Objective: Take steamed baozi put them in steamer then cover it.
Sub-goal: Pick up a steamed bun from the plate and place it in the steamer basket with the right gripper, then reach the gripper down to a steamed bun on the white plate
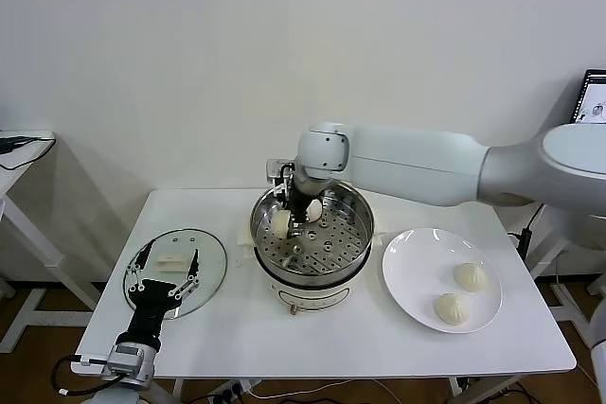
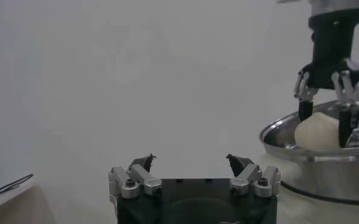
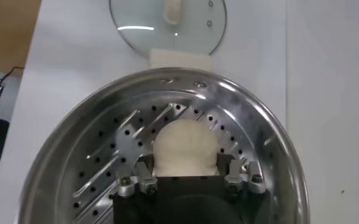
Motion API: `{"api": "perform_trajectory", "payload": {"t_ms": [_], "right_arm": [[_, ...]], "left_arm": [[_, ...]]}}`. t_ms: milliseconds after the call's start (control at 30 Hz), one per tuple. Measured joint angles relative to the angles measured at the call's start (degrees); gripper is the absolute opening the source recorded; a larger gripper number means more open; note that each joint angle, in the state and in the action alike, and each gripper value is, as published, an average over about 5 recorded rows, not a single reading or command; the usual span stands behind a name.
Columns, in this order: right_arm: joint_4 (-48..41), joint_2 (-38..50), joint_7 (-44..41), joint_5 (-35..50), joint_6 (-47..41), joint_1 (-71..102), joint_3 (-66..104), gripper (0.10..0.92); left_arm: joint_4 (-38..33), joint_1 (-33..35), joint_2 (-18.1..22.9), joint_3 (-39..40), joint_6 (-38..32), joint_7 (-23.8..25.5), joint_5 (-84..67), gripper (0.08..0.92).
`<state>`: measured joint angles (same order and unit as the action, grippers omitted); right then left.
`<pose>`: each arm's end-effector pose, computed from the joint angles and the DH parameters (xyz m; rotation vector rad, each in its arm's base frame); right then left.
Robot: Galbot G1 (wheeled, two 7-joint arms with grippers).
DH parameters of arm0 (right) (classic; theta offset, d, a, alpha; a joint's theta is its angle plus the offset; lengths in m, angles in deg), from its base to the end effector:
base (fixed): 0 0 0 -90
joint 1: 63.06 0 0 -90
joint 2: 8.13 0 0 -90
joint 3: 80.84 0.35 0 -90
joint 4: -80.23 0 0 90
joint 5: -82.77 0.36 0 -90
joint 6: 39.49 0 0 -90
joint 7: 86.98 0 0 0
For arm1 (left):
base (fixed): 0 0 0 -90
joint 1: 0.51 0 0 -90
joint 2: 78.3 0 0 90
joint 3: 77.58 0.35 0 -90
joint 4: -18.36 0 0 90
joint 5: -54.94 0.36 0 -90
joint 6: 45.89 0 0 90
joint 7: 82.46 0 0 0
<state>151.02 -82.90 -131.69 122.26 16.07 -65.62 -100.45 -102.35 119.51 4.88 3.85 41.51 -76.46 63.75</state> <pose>0.5407 0.1859 -0.0900 1.4181 -1.4802 1.3500 0.1852 0.0655 -0.2912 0.0629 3.0545 0.5182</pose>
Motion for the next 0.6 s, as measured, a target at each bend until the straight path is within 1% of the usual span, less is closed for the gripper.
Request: {"api": "perform_trajectory", "payload": {"t_ms": [67,133,233,300,467,600], "right_arm": [[-0.6,-0.6,-0.1,-0.3,0.0,0.5,0.1,0.694],[-1.0,-1.0,-0.2,-0.5,0.0,0.8,0.2,0.722],[-1.3,-1.2,-0.4,-0.8,0.0,1.0,0.3,0.786],[-1.3,-1.1,-0.5,-0.9,0.0,1.0,0.5,0.812],[0.3,1.0,-1.2,-1.1,0.4,0.2,1.3,0.822],[3.1,5.2,-2.8,-1.7,1.4,-1.9,1.8,0.823]], "left_arm": [[0.0,0.0,0.1,0.1,0.0,0.0,0.0,0.823],[0.0,0.0,0.1,0.2,0.0,0.0,0.0,0.823],[0.0,0.0,0.1,0.3,0.0,0.0,0.0,0.823],[0.0,0.0,0.1,0.4,0.0,0.0,0.0,0.823],[0.0,0.0,0.2,0.6,0.0,-0.1,0.1,0.823],[-0.3,0.2,0.2,0.5,0.1,-0.2,0.2,0.823]]}}
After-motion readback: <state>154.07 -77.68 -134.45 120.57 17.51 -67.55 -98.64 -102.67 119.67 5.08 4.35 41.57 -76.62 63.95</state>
